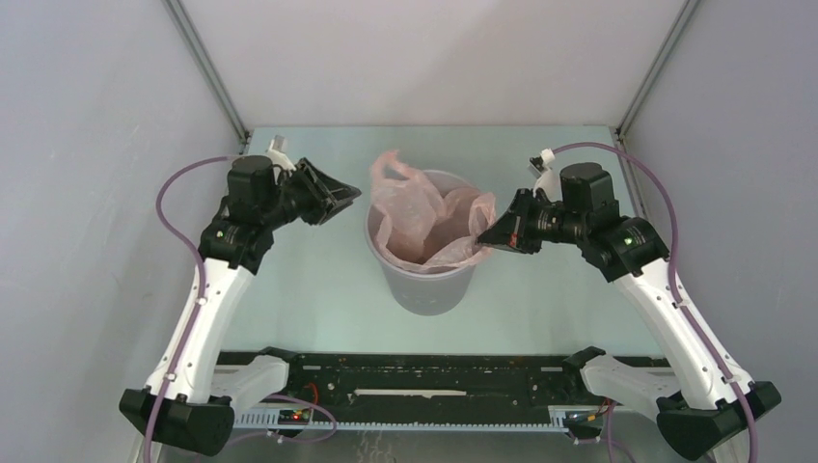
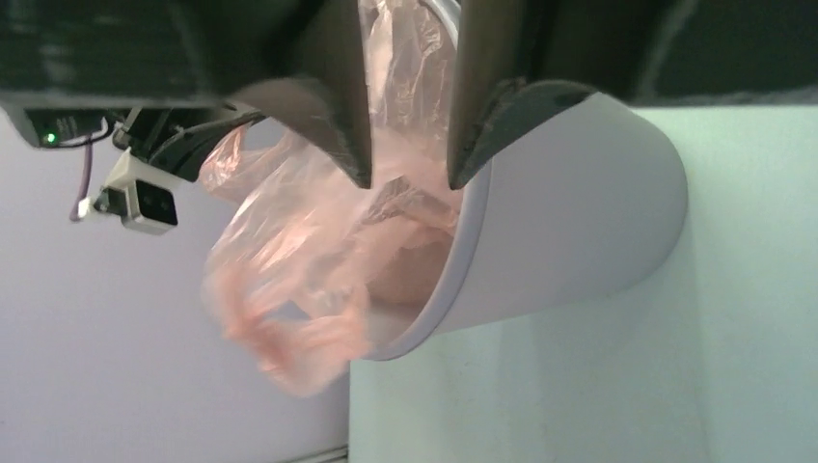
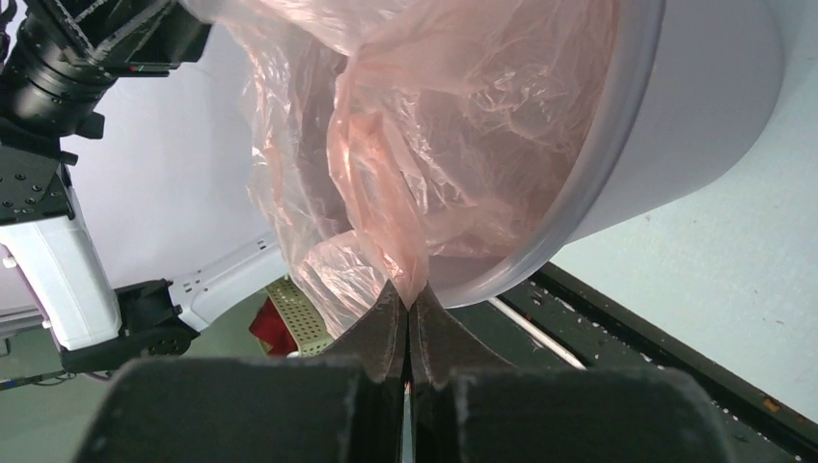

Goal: Put the trash bags into the trash bin

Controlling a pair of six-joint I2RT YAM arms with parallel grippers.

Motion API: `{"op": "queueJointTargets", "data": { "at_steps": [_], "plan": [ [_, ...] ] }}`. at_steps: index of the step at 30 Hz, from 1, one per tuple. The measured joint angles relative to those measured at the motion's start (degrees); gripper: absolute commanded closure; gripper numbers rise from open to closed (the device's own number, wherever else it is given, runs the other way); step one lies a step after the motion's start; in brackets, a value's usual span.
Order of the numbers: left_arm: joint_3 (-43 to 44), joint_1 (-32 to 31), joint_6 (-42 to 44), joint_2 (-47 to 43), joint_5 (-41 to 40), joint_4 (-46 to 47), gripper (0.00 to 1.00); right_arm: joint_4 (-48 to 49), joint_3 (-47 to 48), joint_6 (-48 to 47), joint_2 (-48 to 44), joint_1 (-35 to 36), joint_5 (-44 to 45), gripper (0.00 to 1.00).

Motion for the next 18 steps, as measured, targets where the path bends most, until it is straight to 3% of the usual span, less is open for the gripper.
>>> {"op": "queueJointTargets", "data": {
  "at_steps": [5, 7, 10, 16, 18],
  "plan": [
    [5.77, -4.48, 6.08, 0.74, -7.54, -9.99, 0.11, 0.20, 0.00, 0.22, 0.00, 0.04, -0.63, 1.00],
    [10.27, -8.33, 9.03, 1.27, -11.34, -13.11, 0.05, 0.31, 0.00, 0.22, 0.02, -0.07, -1.22, 1.00],
    [16.61, -13.44, 12.55, 2.56, -16.79, -17.07, 0.04, 0.46, 0.00, 0.22, 0.02, -0.24, -2.01, 1.00],
    [27.96, -24.65, 19.82, 10.12, -25.51, -21.55, 0.18, 0.48, 0.00, 0.24, 0.02, -0.46, -2.86, 1.00],
    [31.30, -27.21, 22.23, 13.62, -26.25, -22.71, 0.18, 0.48, 0.00, 0.24, 0.02, -0.48, -3.02, 1.00]
  ]
}}
